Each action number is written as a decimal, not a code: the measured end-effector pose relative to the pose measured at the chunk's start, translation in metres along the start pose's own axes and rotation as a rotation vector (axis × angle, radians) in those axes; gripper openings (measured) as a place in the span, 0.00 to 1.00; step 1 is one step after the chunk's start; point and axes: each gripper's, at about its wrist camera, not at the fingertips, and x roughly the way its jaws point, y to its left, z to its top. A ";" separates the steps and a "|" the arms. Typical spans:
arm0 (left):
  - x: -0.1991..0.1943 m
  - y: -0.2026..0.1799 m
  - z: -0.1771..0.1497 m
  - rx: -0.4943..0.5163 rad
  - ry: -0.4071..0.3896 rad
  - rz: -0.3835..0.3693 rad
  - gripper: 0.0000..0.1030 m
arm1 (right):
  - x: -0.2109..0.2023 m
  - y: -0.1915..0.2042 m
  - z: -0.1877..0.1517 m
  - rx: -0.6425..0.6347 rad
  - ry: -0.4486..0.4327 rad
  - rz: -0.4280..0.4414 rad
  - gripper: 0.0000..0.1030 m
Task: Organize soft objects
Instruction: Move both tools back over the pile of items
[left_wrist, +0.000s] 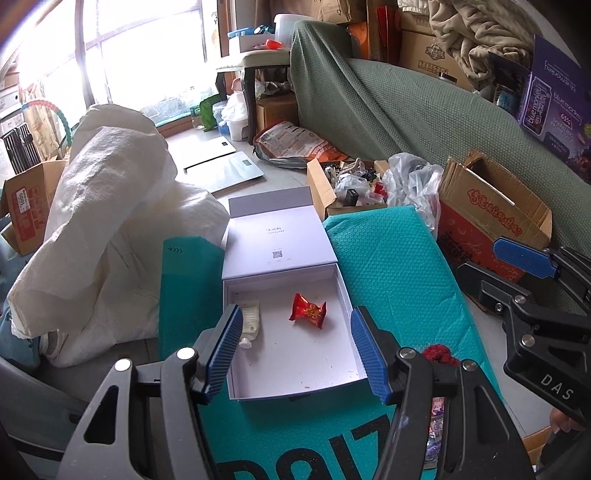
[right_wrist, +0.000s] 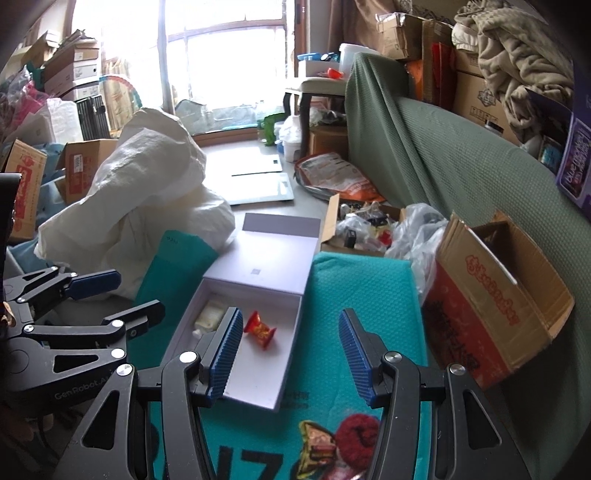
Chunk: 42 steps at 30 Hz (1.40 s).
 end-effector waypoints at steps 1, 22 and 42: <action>0.000 -0.001 -0.004 -0.006 0.008 -0.009 0.59 | -0.002 -0.001 -0.005 0.004 0.002 -0.007 0.52; 0.010 -0.048 -0.078 0.034 0.105 -0.100 0.59 | -0.011 -0.020 -0.102 0.039 0.142 -0.074 0.52; 0.043 -0.098 -0.123 0.174 0.229 -0.209 0.59 | -0.008 -0.053 -0.176 0.122 0.294 -0.122 0.69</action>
